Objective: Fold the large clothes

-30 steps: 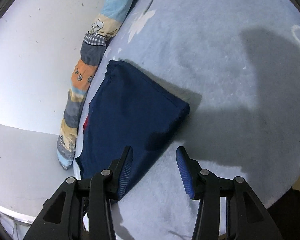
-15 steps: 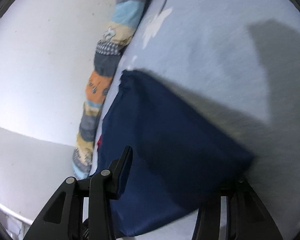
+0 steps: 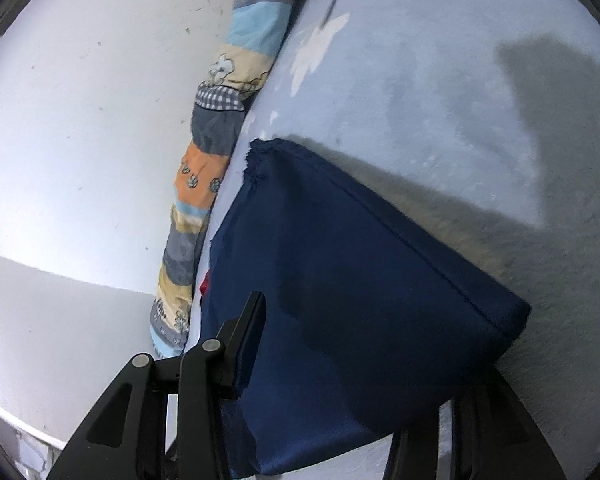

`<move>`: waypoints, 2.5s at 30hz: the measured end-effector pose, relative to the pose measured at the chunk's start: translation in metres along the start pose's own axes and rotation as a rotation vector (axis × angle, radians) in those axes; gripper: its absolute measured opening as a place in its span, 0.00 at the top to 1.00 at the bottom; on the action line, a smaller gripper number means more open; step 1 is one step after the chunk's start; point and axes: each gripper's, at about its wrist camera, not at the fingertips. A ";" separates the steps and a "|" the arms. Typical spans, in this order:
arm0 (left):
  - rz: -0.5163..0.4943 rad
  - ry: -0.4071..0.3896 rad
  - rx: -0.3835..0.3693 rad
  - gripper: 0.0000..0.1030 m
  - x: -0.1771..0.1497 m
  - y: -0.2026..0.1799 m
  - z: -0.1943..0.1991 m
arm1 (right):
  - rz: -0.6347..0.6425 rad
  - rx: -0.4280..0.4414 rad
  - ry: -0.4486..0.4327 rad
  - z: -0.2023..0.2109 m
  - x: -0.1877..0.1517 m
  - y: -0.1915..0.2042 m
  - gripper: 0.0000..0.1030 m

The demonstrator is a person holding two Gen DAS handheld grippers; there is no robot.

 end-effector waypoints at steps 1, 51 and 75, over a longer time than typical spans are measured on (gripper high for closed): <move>-0.028 0.018 0.008 0.28 -0.003 -0.003 -0.005 | -0.004 0.001 0.000 -0.001 0.001 0.000 0.56; -0.034 -0.118 0.149 0.42 0.015 -0.011 0.003 | 0.251 0.099 0.022 0.000 -0.010 0.076 0.92; 0.166 0.016 0.002 0.34 0.019 0.169 0.044 | 0.606 -0.028 0.117 -0.061 -0.145 0.239 0.91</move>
Point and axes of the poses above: each gripper's, at about its wrist camera, not at the fingertips, and z roughly against the way its jaws point, y to its left, x to its top, and after that the axes turned 7 degrees about x, right-handed
